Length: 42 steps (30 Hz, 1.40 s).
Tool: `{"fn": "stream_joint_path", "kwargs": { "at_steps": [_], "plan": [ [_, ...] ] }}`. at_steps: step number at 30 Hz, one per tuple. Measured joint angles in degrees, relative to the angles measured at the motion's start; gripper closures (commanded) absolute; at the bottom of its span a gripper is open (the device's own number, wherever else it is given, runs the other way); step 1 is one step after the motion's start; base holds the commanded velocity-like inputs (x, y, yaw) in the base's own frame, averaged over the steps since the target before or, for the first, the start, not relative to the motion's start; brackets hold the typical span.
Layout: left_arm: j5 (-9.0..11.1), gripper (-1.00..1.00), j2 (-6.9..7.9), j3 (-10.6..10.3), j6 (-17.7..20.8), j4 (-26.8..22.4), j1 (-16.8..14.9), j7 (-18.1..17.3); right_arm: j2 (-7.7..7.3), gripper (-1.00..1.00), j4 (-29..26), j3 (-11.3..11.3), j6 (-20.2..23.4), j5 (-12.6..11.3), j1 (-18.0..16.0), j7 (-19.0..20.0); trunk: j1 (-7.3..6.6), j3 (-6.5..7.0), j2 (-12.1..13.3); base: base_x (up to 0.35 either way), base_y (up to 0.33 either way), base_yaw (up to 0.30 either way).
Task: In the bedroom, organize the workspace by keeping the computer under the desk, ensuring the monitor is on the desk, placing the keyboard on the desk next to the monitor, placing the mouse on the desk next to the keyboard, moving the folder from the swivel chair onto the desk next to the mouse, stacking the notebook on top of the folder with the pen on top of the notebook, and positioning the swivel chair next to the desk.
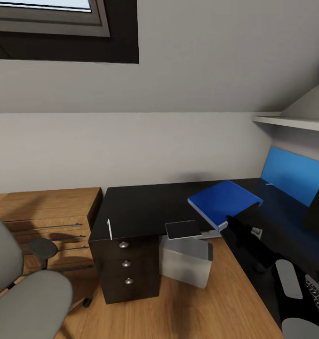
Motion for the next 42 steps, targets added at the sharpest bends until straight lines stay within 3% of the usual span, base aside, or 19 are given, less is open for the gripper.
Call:
{"fn": "stream_joint_path", "kwargs": {
  "at_steps": [6,9,12,14,16,19,20,22,23,25,27,28,29,30,31,32,35,37,42],
  "plan": [
    [0.0,-1.0,0.0,0.0,-0.04,0.02,0.0,0.0,0.16,1.0,-0.05,0.02,-0.37,0.05,0.0,-0.18,0.0,0.0,0.0,0.0,0.0,0.0],
    [0.0,-1.0,0.0,0.0,-0.03,0.02,0.0,0.0,0.4,1.0,-0.05,0.11,-3.1,0.21,0.0,-0.57,0.0,0.0,0.0,0.0,0.0,0.0],
    [0.0,-1.0,0.0,0.0,-0.05,0.03,0.0,0.0,0.62,1.0,-0.04,0.28,-9.08,0.42,0.0,-2.66,0.0,0.0,0.0,0.0,0.0,0.0],
    [0.0,-1.0,0.0,0.0,-0.05,0.03,0.0,-0.01,0.91,1.0,-0.06,0.47,-15.4,0.33,0.0,-8.91,0.0,0.0,0.0,0.0,0.0,0.0],
    [0.0,-1.0,0.0,-0.01,-0.05,0.02,0.0,0.03,2.33,1.0,-0.12,0.51,-17.73,0.07,0.0,-12.1,0.0,0.0,0.0,0.0,0.0,0.0],
    [0.0,-1.0,0.0,0.0,-0.06,0.01,0.0,0.02,4.44,1.0,-0.21,0.54,-19.9,-0.05,0.01,-13.4,0.0,0.0,0.0,0.0,0.0,0.0],
    [-0.03,-1.0,-0.02,-0.02,-0.06,0.0,-0.01,-0.01,6.21,1.0,-0.11,0.53,-24.72,-0.01,0.01,-13.98,0.0,0.0,0.0,0.0,0.0,0.0],
    [-0.23,-1.0,-0.18,-0.1,-0.11,-0.09,0.0,0.0,8.0,1.0,-0.04,0.53,-28.25,0.06,0.01,-15.25,0.0,0.0,0.0,0.0,0.0,0.0],
    [-0.61,-1.0,-0.81,-0.45,-0.59,-1.85,-0.02,-0.15,9.2,1.0,-0.01,0.53,-30.05,0.09,0.01,-17.72,0.0,0.0,0.0,0.0,0.0,0.0],
    [-0.83,-1.0,-1.69,-0.91,-1.0,-5.55,-0.01,-0.04,9.58,1.0,0.04,0.54,-30.94,0.01,0.01,-18.79,0.0,0.01,0.0,0.0,0.0,0.0],
    [-2.29,-1.0,-2.31,-3.79,0.33,-13.3,0.0,0.8,9.83,1.0,0.38,0.6,-31.47,0.02,-0.02,-19.45,0.0,0.01,0.0,0.0,0.0,0.0],
    [-2.97,-1.0,-2.39,-4.7,4.61,-19.08,0.0,2.72,9.96,1.0,0.69,0.61,-31.56,0.04,-0.04,-20.21,0.0,0.01,0.0,0.0,0.0,0.0],
    [-3.04,-1.0,-2.31,-5.46,19.21,-28.57,0.55,9.01,10.12,1.0,0.96,0.63,-31.66,0.04,-0.06,-23.43,0.0,-0.01,0.01,0.0,0.0,0.0],
    [-3.09,-1.0,-2.27,-5.71,22.84,-38.64,0.88,10.33,10.12,1.0,1.0,0.63,-31.69,-0.07,-0.09,-24.08,0.0,0.01,0.0,0.0,0.0,0.0],
    [-2.75,-1.0,-2.22,-5.81,27.9,-44.47,1.74,12.36,10.13,1.0,1.06,0.63,-31.86,-0.04,-0.12,-24.93,0.0,0.01,0.0,0.0,0.0,0.0],
    [-2.68,-1.0,-2.1,-5.93,35.22,-52.46,3.49,14.8,10.14,1.0,1.18,0.59,-32.28,0.01,-0.15,-25.87,0.0,0.01,0.0,0.0,0.0,0.0],
    [-2.52,-1.0,-1.98,-6.02,39.08,-57.74,5.59,15.99,10.15,1.0,2.01,0.58,-32.53,0.03,-0.2,-26.39,0.0,0.0,0.0,0.0,0.0,0.0],
    [-2.5,-1.0,-1.92,-6.04,40.03,-57.36,6.6,16.23,10.12,1.0,3.36,0.54,-32.63,-0.34,-0.28,-26.55,0.0,0.0,0.01,0.0,0.0,0.0],
    [-2.58,-1.0,-1.75,-6.06,40.08,-54.29,7.24,16.4,10.02,1.0,6.03,0.56,-32.89,-5.87,-0.43,-26.65,0.0,0.0,0.0,0.0,0.0,0.0]
  ]
}}
